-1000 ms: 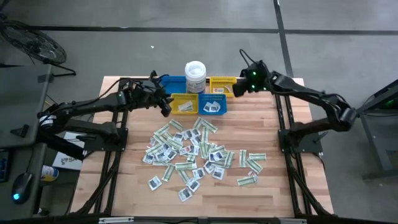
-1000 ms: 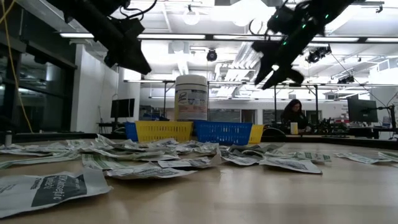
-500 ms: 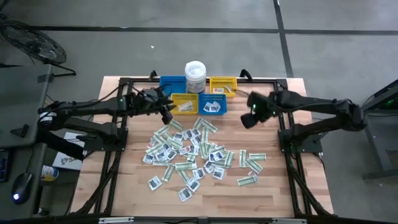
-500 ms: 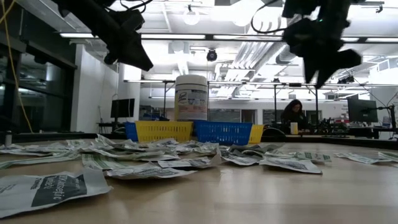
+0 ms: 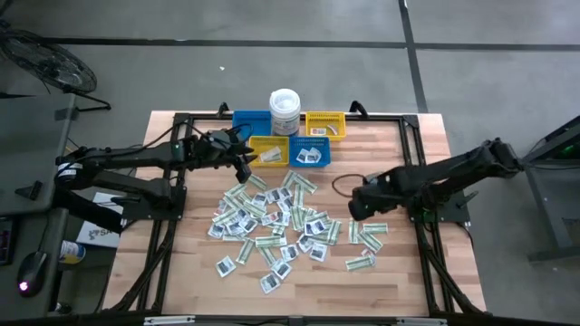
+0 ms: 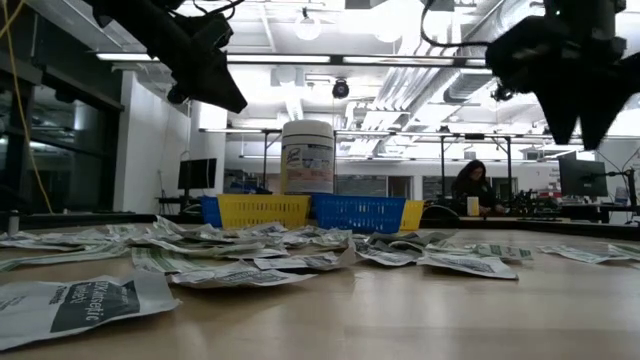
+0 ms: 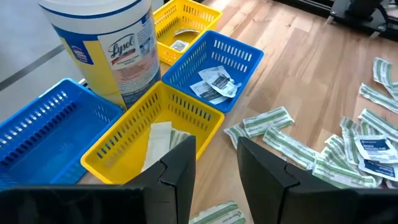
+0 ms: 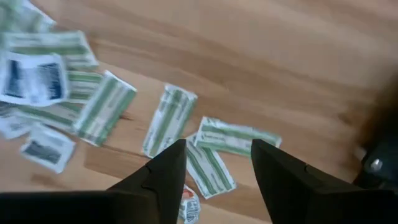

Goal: Pick & Place First Aid Supplies
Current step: Put the green bandage pad into the left yellow bin

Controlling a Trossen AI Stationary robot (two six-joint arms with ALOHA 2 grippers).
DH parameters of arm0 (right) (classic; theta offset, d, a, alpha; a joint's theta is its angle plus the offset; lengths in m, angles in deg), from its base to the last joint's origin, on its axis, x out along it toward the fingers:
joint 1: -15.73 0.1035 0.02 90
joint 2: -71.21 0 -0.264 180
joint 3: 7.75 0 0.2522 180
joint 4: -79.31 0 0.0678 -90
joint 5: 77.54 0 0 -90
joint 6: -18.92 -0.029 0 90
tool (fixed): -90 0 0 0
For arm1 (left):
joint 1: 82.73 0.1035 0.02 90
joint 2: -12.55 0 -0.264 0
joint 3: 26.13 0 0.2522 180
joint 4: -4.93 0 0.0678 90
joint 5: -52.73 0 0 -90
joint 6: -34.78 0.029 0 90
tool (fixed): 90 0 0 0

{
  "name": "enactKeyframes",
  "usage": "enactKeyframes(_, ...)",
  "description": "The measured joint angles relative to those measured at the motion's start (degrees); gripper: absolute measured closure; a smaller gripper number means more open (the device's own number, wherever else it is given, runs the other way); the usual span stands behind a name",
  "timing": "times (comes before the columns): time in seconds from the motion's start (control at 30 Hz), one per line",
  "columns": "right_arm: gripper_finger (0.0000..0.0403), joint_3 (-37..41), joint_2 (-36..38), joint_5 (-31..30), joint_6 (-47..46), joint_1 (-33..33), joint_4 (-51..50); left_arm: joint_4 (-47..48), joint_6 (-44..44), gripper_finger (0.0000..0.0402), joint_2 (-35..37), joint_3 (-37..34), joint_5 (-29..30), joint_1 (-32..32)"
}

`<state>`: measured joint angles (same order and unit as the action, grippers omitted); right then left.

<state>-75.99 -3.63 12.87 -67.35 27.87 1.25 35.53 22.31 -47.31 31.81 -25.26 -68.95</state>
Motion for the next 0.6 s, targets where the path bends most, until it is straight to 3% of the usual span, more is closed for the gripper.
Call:
enactKeyframes(0.3,0.0162,0.0,-9.1,5.8,-8.3,3.6,1.5,0.0,1.9,0.0285,0.0,0.0,-2.6,0.0)
enactKeyframes(0.6,0.0155,0.0,-16.0,6.1,-9.8,4.0,2.4,0.0,2.1,0.0285,0.0,0.0,-2.6,0.0)
